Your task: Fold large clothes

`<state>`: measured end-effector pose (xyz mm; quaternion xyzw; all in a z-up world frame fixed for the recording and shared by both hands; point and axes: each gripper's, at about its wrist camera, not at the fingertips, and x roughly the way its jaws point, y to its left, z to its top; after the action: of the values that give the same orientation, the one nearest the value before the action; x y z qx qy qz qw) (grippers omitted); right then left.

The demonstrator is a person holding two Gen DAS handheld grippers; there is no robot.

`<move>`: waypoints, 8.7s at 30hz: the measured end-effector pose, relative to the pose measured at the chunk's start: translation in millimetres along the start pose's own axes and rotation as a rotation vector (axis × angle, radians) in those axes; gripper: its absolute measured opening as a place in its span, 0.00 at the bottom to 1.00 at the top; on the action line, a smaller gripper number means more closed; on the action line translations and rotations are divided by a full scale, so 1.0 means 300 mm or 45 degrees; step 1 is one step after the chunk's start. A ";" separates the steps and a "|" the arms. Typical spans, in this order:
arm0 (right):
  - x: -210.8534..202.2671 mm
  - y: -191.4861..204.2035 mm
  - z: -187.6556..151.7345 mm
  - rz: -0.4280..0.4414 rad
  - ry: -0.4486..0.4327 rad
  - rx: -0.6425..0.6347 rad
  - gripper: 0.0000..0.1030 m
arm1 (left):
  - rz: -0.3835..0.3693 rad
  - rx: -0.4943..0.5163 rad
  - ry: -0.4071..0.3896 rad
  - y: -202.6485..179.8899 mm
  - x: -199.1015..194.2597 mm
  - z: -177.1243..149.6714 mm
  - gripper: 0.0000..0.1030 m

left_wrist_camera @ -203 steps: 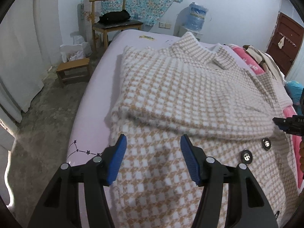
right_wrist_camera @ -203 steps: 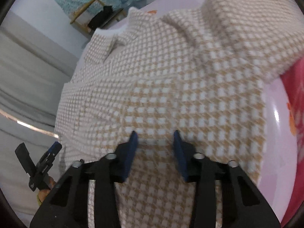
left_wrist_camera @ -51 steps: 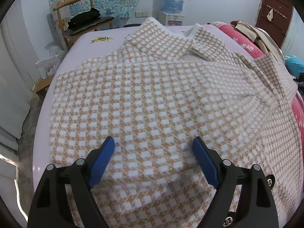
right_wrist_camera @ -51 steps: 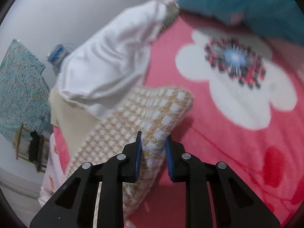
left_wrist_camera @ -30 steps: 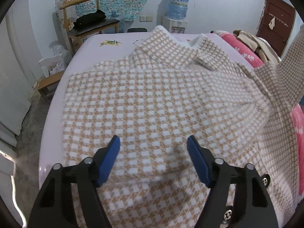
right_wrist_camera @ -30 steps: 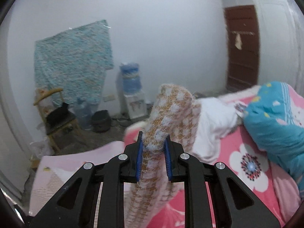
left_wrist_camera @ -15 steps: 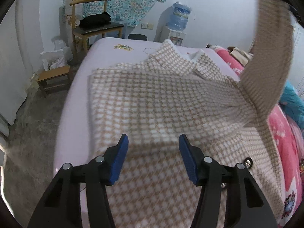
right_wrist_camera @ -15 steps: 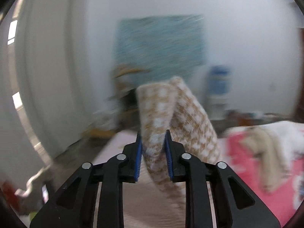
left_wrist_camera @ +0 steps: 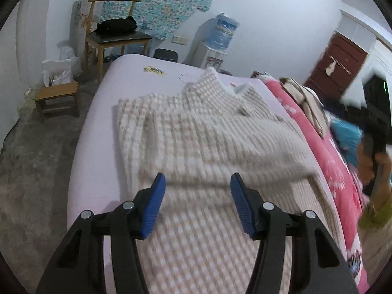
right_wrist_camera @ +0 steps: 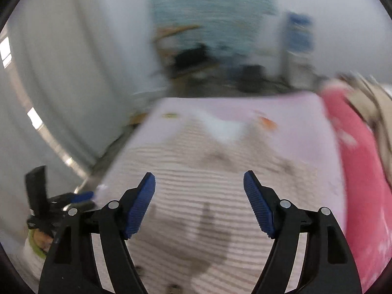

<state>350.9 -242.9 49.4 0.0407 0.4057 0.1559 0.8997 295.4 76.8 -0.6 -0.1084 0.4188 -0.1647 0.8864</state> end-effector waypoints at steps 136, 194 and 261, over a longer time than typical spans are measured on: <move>-0.238 0.307 -0.965 -0.321 0.203 0.102 0.85 | 0.327 0.282 0.261 -0.365 -0.171 -0.684 0.82; -0.191 0.414 -1.022 -0.253 0.183 0.009 0.92 | 0.357 0.211 0.214 -0.338 -0.167 -0.714 0.95; -0.185 0.419 -1.022 -0.259 0.184 0.007 0.92 | 0.356 0.213 0.209 -0.337 -0.166 -0.717 0.95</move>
<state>57.7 -157.5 -90.3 -0.0095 0.4721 0.0651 0.8791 77.9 -9.1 -66.6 0.0388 0.4857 -0.0823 0.8694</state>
